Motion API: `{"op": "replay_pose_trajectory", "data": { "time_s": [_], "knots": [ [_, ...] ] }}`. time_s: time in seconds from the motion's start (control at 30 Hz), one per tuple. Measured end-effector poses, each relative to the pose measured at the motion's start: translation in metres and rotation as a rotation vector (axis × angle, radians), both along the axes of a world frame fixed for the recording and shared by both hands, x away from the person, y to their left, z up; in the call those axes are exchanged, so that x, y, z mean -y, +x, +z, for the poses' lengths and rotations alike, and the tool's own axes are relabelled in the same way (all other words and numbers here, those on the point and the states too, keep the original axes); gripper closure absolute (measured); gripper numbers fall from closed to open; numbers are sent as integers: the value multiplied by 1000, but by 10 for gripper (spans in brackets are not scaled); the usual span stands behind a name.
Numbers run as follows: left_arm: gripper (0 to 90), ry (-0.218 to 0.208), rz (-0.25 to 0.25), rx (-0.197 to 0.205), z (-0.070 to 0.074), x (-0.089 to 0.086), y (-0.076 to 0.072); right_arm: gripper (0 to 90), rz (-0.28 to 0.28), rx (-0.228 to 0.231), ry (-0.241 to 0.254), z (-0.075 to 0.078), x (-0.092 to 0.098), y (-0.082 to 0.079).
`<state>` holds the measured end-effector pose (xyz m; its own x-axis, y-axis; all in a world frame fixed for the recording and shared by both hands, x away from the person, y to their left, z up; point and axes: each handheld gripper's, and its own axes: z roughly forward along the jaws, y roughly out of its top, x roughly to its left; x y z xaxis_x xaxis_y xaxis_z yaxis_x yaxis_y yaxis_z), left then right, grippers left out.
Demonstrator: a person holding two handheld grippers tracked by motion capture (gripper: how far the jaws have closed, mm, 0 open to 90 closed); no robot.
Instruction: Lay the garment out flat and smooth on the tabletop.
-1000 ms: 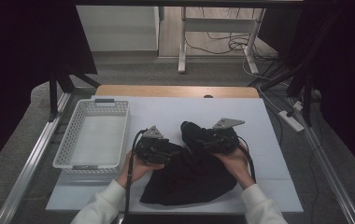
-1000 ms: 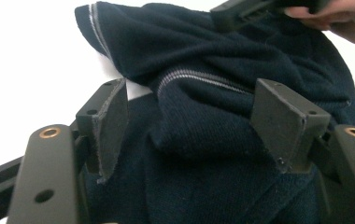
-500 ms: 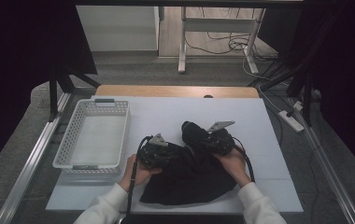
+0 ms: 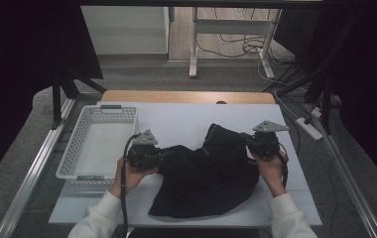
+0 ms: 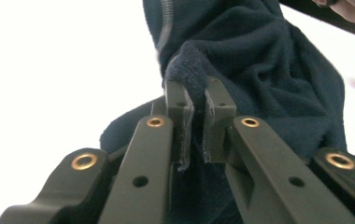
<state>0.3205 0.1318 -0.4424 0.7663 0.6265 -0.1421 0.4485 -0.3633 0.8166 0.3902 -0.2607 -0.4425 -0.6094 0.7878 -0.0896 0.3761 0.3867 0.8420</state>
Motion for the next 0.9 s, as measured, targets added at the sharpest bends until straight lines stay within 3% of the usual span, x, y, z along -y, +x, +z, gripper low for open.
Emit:
{"op": "replay_pose_trajectory", "data": {
  "time_s": [0.2,0.33,0.47,0.5,0.6,0.73,0.77,0.8,0.83,0.9],
  "knots": [
    [822,-7,11,-1,2,-9,0,871,-66,23,18,5,28,-5],
    [822,-12,16,1,3,-10,1,871,-64,17,30,5,33,-7],
    [823,-26,32,19,10,-16,0,871,-41,41,36,11,26,-12],
    [822,-32,39,21,11,-18,0,871,-8,51,53,15,20,-14],
    [822,-47,61,27,15,-26,0,870,19,55,59,16,11,-16],
    [816,-45,70,16,12,-30,0,860,64,15,57,7,-3,-14],
    [785,-39,72,9,9,-28,1,816,73,-24,52,0,-7,-9],
    [750,-39,72,9,9,-28,1,816,73,-24,52,0,-7,-9],
    [750,-39,75,4,7,-27,2,744,70,-46,49,-5,-9,-7],
    [610,-47,91,4,6,-25,3,573,67,-79,46,-11,-11,-3]
  ]
}}
